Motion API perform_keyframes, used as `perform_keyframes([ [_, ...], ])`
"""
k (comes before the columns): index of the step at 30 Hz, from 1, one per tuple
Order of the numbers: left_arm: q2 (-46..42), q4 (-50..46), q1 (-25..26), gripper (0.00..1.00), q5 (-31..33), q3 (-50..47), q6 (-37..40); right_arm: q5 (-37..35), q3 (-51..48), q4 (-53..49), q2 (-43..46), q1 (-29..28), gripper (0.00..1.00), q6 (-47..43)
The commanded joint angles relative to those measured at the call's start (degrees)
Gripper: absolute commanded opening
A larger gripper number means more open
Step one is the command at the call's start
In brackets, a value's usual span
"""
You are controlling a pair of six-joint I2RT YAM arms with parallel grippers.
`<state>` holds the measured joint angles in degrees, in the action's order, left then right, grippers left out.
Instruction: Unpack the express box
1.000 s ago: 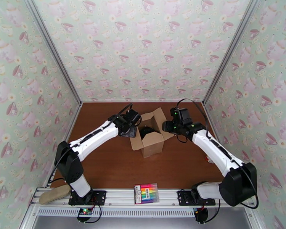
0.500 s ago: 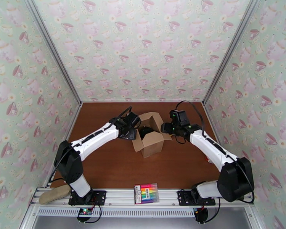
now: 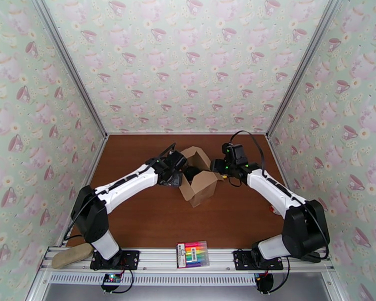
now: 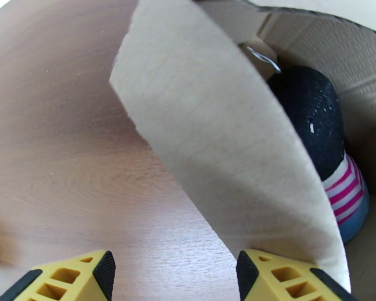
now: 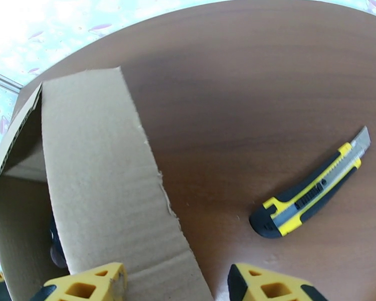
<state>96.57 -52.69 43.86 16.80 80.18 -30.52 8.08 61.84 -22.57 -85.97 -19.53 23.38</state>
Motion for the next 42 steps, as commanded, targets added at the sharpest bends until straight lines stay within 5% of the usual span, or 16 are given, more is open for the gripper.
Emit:
perform_keyframes([
  [1, -1.0, 1.1, 2.2, 0.70, -2.8, -1.7, -1.0, 4.0, 1.4, -0.6, -3.9, -1.0, 0.58, -0.5],
  [33, -9.0, 0.8, 7.9, 0.70, -1.5, -7.5, -8.0, 8.1, 28.9, 3.7, -27.4, -11.0, 0.57, 1.3],
  [42, -15.1, -5.0, 8.4, 0.70, 0.6, -4.9, -7.8, 4.6, 35.0, -0.1, -25.3, -11.2, 0.59, -1.8],
])
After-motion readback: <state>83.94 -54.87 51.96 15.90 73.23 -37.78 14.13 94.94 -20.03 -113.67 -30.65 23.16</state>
